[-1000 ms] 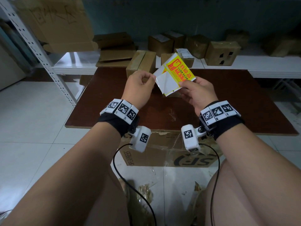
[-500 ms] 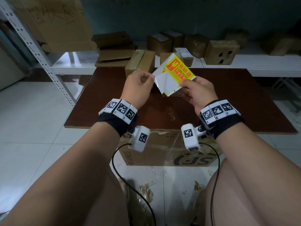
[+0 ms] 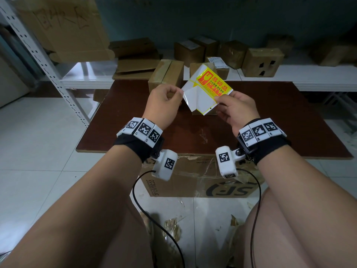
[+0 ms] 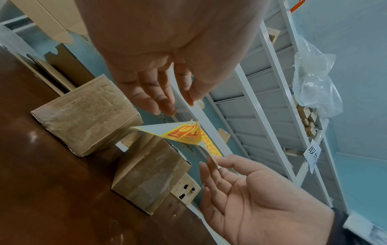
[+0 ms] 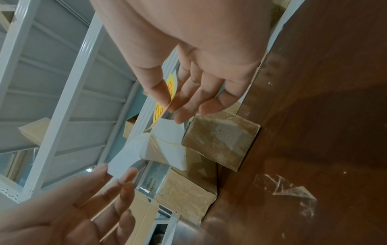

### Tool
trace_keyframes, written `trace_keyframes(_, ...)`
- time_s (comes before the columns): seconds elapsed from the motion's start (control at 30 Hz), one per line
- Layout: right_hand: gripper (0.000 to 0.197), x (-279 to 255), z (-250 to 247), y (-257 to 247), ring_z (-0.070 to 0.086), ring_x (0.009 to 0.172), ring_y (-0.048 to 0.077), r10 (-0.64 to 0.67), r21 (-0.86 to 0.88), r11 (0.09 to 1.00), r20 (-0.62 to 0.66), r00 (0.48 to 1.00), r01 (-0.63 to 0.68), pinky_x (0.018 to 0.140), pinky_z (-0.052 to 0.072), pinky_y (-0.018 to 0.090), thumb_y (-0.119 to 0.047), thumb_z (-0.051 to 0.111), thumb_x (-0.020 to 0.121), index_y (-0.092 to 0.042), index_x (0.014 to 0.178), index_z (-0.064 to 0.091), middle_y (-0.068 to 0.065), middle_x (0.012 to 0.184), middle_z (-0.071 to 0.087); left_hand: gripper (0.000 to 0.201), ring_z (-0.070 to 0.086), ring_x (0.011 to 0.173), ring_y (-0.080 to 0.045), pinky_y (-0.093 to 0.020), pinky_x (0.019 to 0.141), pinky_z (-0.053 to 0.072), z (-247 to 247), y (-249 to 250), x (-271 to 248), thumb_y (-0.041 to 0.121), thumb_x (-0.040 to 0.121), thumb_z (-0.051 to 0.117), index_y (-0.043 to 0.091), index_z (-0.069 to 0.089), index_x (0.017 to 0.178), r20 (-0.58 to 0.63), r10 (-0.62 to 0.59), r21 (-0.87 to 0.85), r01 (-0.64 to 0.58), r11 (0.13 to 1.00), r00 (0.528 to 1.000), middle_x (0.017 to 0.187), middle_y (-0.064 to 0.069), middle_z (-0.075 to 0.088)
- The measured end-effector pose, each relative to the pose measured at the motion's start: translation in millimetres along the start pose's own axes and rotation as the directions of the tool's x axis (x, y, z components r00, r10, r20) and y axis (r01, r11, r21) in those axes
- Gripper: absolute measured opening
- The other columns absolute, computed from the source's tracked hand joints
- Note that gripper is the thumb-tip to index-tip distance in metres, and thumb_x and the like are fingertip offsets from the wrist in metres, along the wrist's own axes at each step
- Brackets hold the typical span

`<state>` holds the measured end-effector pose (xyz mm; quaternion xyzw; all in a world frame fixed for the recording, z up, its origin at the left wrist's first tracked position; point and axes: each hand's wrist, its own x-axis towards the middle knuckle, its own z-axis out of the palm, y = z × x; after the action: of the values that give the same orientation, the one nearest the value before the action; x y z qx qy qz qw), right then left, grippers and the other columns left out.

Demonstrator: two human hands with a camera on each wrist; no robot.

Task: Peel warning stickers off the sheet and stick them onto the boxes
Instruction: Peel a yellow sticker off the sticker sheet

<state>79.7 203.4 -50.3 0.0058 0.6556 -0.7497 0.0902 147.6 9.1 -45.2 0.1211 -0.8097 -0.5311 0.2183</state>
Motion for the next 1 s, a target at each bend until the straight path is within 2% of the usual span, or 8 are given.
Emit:
trace_keyframes(0.17, 0.018, 1, -1, 0, 0.073, 0.073, 0.011, 0.010, 0.006, 1.000, -0.011, 1.000, -0.010, 0.066, 0.053, 0.021, -0.007, 0.073, 0.096, -0.023, 0.088, 0.070, -0.004, 0.084, 0.081, 0.014, 0.066, 0.073, -0.022, -0.056, 0.074, 0.062, -1, 2, -1, 0.032, 0.096, 0.062, 0.033, 0.071, 0.085, 0.011, -0.006, -0.017, 0.006, 1.000, 1.000, 0.088, -0.004, 0.073)
trace_keyframes(0.37, 0.015, 2, -2, 0, 0.075, 0.081, 0.015, 0.014, 0.011, 1.000, -0.042, 0.999, -0.014, 0.066, 0.053, 0.022, -0.007, 0.073, 0.096, -0.022, 0.092, 0.072, 0.001, 0.093, 0.082, 0.019, 0.066, 0.075, -0.023, -0.056, 0.074, 0.062, -2, 3, -2, 0.025, 0.101, 0.063, 0.031, 0.071, 0.085, 0.011, 0.001, -0.007, -0.001, 1.000, 1.000, 0.090, -0.009, 0.074)
trace_keyframes(0.5, 0.015, 4, -3, 0, 0.074, 0.076, 0.013, 0.024, 0.023, 0.999, -0.056, 0.998, -0.022, 0.064, 0.053, 0.022, -0.007, 0.073, 0.095, -0.021, 0.094, 0.072, 0.000, 0.090, 0.082, 0.021, 0.065, 0.074, -0.022, -0.056, 0.075, 0.062, -3, 4, -3, 0.023, 0.102, 0.062, 0.032, 0.071, 0.084, 0.016, 0.000, -0.004, 0.000, 1.000, 1.000, 0.085, -0.002, 0.072)
trace_keyframes(0.77, 0.016, 6, -6, 1, 0.074, 0.071, 0.011, 0.027, 0.042, 0.999, -0.093, 0.995, -0.024, 0.061, 0.053, 0.021, -0.005, 0.074, 0.095, -0.020, 0.094, 0.071, 0.000, 0.087, 0.081, 0.021, 0.066, 0.076, -0.020, -0.054, 0.078, 0.062, -3, 4, -3, 0.024, 0.101, 0.062, 0.032, 0.071, 0.084, 0.015, 0.001, 0.002, -0.001, 1.000, 1.000, 0.087, -0.004, 0.073)
trace_keyframes(0.9, 0.015, 8, -7, 2, 0.074, 0.075, 0.013, 0.039, 0.042, 0.999, -0.111, 0.993, -0.035, 0.061, 0.054, 0.021, -0.004, 0.073, 0.095, -0.020, 0.095, 0.072, 0.003, 0.093, 0.081, 0.018, 0.070, 0.075, -0.028, -0.052, 0.071, 0.061, -4, 4, -4, 0.027, 0.099, 0.062, 0.032, 0.071, 0.084, 0.018, -0.001, -0.006, 0.001, 1.000, 1.000, 0.087, -0.008, 0.076)
trace_keyframes(1.0, 0.015, 10, -7, 4, 0.075, 0.078, 0.015, 0.057, 0.042, 0.998, -0.125, 0.991, -0.052, 0.060, 0.054, 0.022, -0.005, 0.074, 0.094, -0.019, 0.097, 0.072, 0.005, 0.096, 0.081, 0.017, 0.074, 0.087, -0.043, -0.057, 0.073, 0.062, -5, 6, -4, 0.027, 0.101, 0.061, 0.030, 0.071, 0.088, 0.017, -0.006, 0.008, 0.006, 1.000, 1.000, 0.094, -0.013, 0.078)
